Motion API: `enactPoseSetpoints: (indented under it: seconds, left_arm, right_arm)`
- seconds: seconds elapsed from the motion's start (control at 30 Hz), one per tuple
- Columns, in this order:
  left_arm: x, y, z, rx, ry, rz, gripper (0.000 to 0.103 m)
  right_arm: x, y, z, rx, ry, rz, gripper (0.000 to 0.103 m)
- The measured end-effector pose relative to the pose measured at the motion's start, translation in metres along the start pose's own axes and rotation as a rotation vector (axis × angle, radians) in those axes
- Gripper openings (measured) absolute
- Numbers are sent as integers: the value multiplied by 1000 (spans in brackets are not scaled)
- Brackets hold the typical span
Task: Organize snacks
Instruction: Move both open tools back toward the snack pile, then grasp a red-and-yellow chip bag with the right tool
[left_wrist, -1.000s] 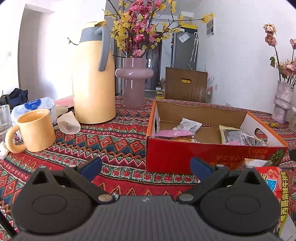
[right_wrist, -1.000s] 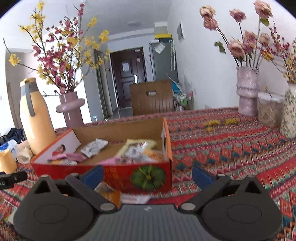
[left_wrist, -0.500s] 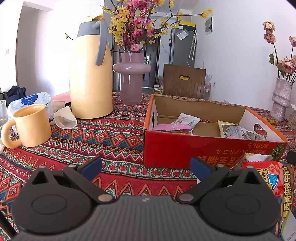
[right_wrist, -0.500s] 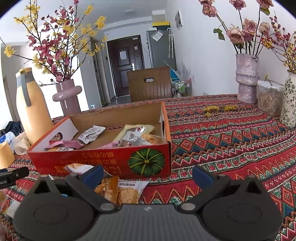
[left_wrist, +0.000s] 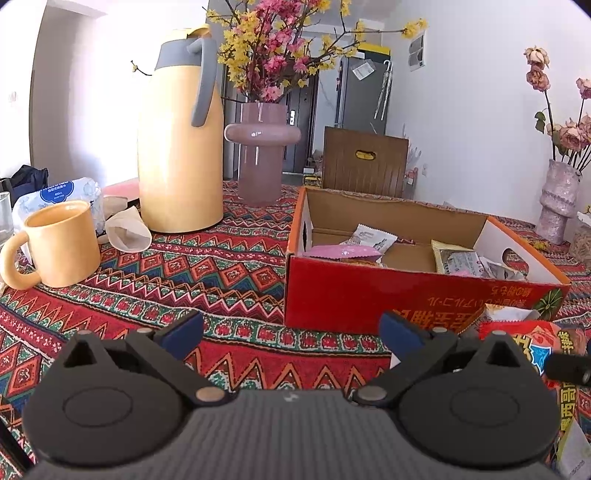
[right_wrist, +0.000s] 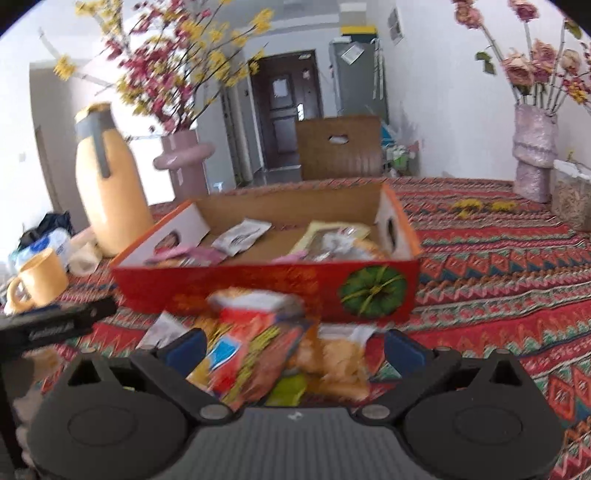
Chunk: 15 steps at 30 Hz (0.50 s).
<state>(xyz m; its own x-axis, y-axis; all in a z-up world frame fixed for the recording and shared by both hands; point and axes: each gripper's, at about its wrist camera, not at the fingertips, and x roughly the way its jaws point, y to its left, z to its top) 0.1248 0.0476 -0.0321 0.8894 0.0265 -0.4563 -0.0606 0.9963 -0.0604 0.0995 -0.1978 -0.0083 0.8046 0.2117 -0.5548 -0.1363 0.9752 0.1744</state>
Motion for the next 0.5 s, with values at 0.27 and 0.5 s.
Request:
enactPoseSetpoints:
  seconds: [0.27, 0.5]
  left_arm:
    - [-3, 2, -1, -2, -5, -32, 103]
    - [-4, 2, -2, -3, -8, -44, 103]
  right_arm:
    - [3, 29, -15, -39, 60, -5, 83]
    - [3, 48, -22, -100, 59, -11, 51]
